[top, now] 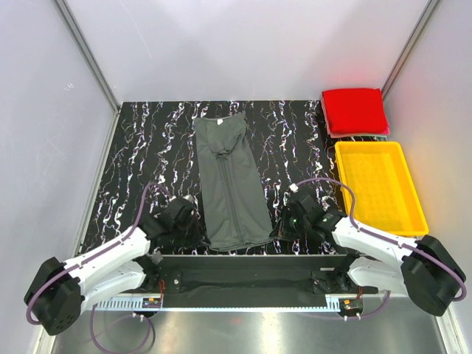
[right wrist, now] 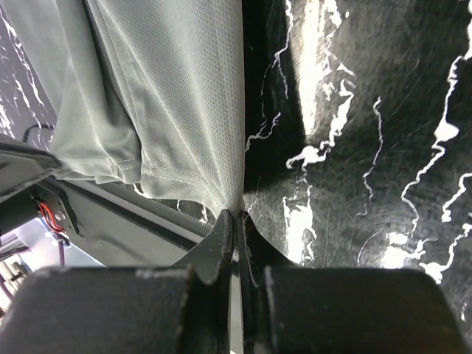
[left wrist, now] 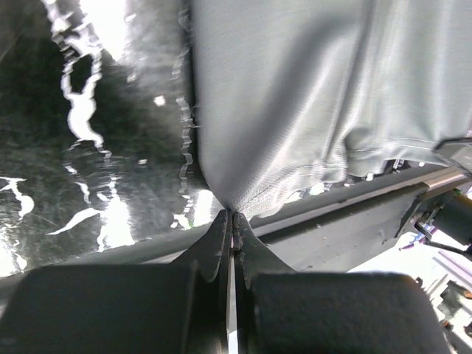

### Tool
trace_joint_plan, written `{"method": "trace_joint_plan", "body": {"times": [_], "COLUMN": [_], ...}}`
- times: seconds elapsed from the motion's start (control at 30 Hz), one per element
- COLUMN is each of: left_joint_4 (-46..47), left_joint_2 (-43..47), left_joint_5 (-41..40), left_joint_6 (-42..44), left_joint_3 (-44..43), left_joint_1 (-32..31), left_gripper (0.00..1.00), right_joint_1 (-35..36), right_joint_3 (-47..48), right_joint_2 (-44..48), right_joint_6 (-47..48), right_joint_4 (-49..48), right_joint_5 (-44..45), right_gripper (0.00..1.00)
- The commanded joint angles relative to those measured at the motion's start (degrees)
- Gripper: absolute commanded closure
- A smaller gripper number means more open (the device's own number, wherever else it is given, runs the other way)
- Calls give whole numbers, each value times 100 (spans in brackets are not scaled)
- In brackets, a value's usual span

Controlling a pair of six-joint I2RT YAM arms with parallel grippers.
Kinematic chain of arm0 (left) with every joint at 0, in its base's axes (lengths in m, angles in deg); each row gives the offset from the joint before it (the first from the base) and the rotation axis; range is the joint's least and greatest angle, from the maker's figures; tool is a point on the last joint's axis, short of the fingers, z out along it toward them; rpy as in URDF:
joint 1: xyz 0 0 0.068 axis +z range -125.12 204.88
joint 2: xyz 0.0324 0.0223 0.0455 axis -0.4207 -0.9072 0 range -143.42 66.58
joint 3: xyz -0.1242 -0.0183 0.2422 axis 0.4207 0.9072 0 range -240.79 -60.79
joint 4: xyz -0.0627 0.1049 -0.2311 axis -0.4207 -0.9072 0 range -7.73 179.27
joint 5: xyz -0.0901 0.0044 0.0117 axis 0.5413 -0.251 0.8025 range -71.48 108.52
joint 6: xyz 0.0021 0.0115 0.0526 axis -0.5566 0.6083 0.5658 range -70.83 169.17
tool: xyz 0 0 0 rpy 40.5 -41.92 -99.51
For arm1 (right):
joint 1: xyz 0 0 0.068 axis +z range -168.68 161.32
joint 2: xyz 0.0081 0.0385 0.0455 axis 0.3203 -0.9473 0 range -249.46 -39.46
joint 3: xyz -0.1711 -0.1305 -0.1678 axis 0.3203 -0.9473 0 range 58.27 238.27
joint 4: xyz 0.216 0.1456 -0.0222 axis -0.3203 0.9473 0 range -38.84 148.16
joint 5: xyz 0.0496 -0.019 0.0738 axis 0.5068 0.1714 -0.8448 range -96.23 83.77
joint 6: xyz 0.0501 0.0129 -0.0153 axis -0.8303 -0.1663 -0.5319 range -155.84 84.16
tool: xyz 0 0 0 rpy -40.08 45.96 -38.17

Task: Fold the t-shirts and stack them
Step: Fold the tshirt

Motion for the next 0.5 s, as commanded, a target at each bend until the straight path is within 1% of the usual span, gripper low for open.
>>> {"method": "trace_joint_plan", "body": {"times": [0.0, 0.1, 0.17, 0.23, 0.47], "left_joint_4": [-372, -355, -66, 23, -38], "left_joint_2": [-149, -281, -334, -334, -395], "left_joint_5": [5, -31, 231, 321, 330], "left_joint_6": [385, 561, 605, 535, 570], "left_joint_3": [-478, -374, -268, -180, -346], "left_joint_1": [4, 135, 206, 206, 232], "left_gripper": [100, 100, 100, 100, 100], "right_joint_1": [225, 314, 322, 323, 323], "right_joint_3": [344, 406, 432, 502, 985], "right_joint_2": [78, 8, -71, -186, -379], "right_joint_6": [-170, -241, -214, -171, 189], "right_joint_4": [388, 389, 380, 433, 811], "right_joint_5": [345, 415, 485, 538, 881], "right_gripper": [100, 100, 100, 100, 100]}}
